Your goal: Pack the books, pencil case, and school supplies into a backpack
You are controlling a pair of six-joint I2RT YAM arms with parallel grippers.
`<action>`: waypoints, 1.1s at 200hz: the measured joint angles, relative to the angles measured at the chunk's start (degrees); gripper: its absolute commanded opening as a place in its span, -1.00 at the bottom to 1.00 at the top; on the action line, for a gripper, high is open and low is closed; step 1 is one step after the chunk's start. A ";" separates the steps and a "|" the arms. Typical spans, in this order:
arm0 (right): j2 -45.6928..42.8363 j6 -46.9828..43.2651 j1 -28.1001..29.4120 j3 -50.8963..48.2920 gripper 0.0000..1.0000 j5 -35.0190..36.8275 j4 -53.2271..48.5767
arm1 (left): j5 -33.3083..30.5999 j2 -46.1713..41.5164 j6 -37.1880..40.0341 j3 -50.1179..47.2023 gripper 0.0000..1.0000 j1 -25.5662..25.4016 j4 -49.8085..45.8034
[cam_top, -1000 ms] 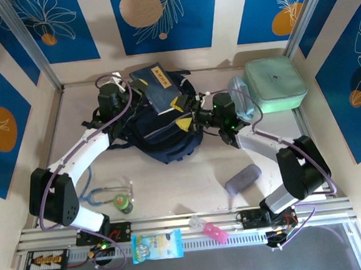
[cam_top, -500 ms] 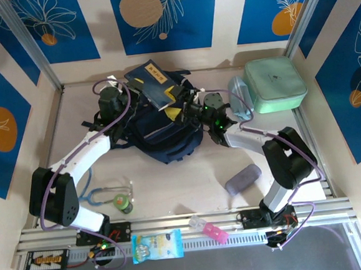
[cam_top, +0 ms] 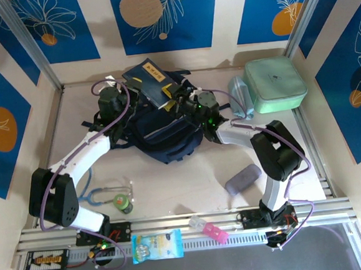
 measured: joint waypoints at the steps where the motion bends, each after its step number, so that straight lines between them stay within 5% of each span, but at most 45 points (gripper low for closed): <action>1: 0.00 -0.22 0.00 0.00 -0.34 -0.02 0.02 | 0.00 0.00 0.00 0.00 -1.00 0.00 -0.02; 21: 0.00 -0.44 -0.22 0.00 -0.62 0.37 0.02 | -0.59 0.00 -0.02 0.00 -0.99 0.00 -0.52; 44: -0.28 -1.01 -0.33 -0.72 -0.90 0.66 0.09 | -0.74 0.00 -0.02 0.00 -0.58 0.00 -1.64; 126: -15.76 -14.71 -7.93 -8.52 -1.00 0.26 -18.01 | 1.03 -0.72 17.27 0.13 0.99 -0.17 -16.35; 188: -33.16 -33.11 -15.82 -9.29 -1.00 3.45 -42.07 | 9.29 5.11 39.21 7.69 1.00 -2.34 -31.85; 220: -37.44 -36.63 -20.70 -10.91 -1.00 3.50 -49.20 | 8.44 12.20 52.17 16.00 1.00 -7.23 -42.42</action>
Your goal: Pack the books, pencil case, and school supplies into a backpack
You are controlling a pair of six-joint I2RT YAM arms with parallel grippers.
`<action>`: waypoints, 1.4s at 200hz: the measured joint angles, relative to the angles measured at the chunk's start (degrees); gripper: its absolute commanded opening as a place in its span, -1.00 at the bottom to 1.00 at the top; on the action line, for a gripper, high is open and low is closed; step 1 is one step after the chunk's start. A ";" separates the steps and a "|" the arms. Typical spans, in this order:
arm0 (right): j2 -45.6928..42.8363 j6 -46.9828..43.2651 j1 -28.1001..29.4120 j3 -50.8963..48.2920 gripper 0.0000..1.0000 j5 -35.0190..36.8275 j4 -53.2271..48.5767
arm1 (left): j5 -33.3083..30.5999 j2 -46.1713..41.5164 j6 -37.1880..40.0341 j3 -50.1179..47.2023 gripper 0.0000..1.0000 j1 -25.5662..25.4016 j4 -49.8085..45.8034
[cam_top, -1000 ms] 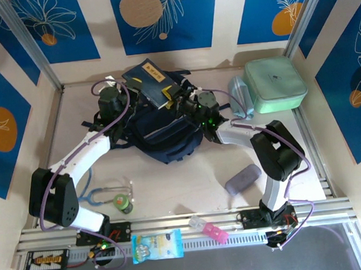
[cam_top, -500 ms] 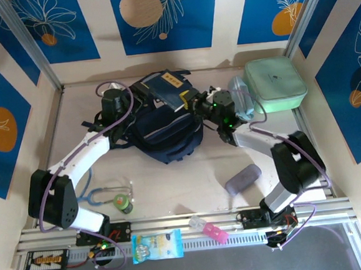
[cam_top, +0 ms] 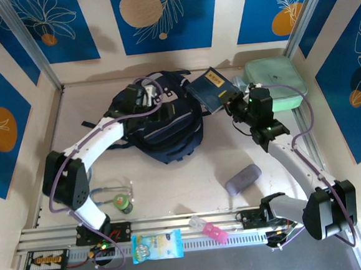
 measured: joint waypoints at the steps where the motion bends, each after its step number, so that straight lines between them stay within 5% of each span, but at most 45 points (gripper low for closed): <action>1: -0.04 -0.02 -0.09 -0.04 -1.00 0.00 -0.17 | -0.07 0.13 0.28 0.22 1.00 -0.13 -0.31; 39: -2.56 -1.90 -2.99 -0.81 -1.00 -0.04 -6.36 | -5.46 7.56 13.49 8.55 0.99 -6.16 -11.52; 110: -5.95 -2.23 -6.29 -4.52 -1.00 -0.39 -9.75 | -14.08 16.41 26.34 15.45 0.51 -10.21 -23.54; 214: -6.78 -1.38 -6.93 -5.05 -1.00 -0.98 -9.88 | -22.56 20.11 28.17 18.25 -0.19 -11.89 -25.62; 250: -7.80 -1.36 -7.61 -5.70 -1.00 -0.96 -9.97 | -21.40 18.88 27.61 17.88 -1.00 -11.89 -24.65; 280: -8.66 -1.42 -8.33 -6.25 -1.00 -0.98 -10.36 | -20.72 15.32 26.14 16.17 -1.00 -11.85 -22.53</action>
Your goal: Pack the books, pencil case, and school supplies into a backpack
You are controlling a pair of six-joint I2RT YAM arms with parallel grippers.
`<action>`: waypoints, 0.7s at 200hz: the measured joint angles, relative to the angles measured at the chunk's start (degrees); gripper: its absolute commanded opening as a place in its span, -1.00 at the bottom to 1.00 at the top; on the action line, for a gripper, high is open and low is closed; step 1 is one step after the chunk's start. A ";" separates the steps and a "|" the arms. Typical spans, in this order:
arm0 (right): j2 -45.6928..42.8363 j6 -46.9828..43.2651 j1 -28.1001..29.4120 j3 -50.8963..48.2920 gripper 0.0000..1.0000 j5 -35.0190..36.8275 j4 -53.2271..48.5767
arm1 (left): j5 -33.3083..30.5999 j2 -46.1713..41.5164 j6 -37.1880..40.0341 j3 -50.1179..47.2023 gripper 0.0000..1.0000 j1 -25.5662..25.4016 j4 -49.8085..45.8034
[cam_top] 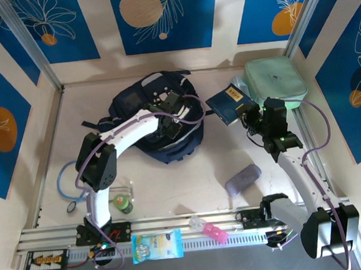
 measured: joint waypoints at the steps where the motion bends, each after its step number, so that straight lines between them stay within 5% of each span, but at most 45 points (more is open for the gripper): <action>1: -0.04 0.00 -0.02 -0.02 -1.00 0.02 -0.04 | 0.02 -0.11 -0.07 -0.02 -1.00 0.00 0.00; 79: -6.62 -4.17 -1.62 -2.45 -1.00 -1.07 -4.24 | 0.35 -10.78 -5.88 -1.33 -1.00 2.19 6.23; 140: 0.72 -3.58 13.25 -5.77 -1.00 -2.34 3.93 | 0.79 -12.70 -8.92 0.57 -1.00 3.13 9.70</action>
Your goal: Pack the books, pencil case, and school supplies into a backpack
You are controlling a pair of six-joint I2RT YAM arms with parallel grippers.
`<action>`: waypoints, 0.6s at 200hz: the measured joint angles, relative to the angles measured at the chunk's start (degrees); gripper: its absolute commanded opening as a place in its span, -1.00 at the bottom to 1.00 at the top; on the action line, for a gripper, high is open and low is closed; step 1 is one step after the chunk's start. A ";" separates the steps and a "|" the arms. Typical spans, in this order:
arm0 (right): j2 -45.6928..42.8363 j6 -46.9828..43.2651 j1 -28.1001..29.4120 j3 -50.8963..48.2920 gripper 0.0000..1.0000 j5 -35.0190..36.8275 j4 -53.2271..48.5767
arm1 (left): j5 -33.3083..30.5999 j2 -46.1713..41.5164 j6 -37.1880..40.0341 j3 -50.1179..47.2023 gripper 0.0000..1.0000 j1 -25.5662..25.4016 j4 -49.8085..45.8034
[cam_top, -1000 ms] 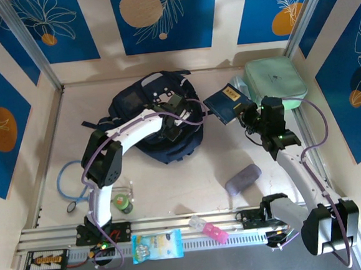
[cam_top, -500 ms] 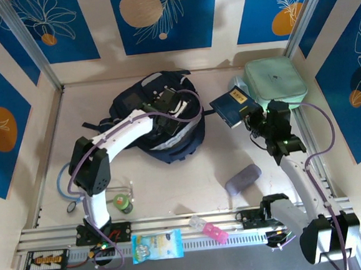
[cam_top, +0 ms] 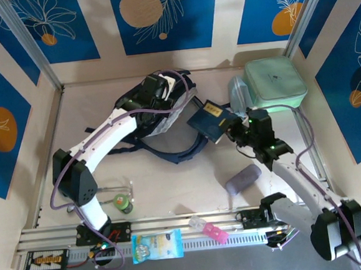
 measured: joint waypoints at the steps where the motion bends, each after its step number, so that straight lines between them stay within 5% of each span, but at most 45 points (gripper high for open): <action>1: 0.15 0.00 0.13 0.00 -1.00 0.00 0.20 | 0.02 0.00 0.02 0.04 -1.00 0.00 0.00; 46: 14.91 2.80 7.76 4.55 -1.00 -0.24 10.91 | 1.64 0.00 -1.79 0.72 -1.00 0.02 0.07; 120: 39.71 8.79 9.70 17.44 -1.00 -3.85 27.54 | 6.82 0.00 -5.31 1.64 -1.00 1.95 -0.09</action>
